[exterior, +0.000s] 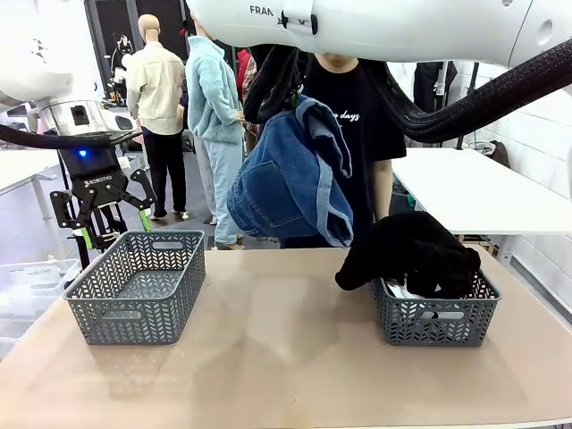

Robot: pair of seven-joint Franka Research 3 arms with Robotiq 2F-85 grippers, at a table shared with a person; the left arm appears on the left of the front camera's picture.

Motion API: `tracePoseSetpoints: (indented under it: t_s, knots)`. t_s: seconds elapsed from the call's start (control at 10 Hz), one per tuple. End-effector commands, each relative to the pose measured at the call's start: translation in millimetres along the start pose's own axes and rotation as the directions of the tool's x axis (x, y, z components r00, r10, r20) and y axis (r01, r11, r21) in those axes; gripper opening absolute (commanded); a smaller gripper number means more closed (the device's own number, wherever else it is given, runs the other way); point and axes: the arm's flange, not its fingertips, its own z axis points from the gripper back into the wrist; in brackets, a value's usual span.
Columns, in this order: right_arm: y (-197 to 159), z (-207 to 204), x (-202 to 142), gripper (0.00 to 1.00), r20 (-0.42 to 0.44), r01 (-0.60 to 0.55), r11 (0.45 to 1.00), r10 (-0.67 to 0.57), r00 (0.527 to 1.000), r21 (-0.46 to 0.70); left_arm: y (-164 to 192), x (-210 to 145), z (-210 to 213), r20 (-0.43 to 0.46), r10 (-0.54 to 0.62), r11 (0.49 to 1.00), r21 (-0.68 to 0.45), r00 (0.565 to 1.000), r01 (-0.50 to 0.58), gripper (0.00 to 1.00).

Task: Sort the tops and bottoms.
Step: Sort the clothes according to human instructions.

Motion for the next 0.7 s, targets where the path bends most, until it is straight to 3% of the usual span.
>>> tracePoseSetpoints:
  t_s: [0.0,0.6]
  knots:
    - [-1.9,2.3,-5.2,0.0,0.005,0.004,1.0,-0.004,1.0,0.0,2.4,-1.4,2.3,-0.007,-0.002,1.0,-0.004,1.0,0.002,0.96]
    - [-1.9,2.3,-5.2,0.0,0.005,0.004,1.0,-0.004,1.0,0.0,2.4,-1.4,2.3,-0.007,-0.002,1.0,-0.004,1.0,0.002,0.96]
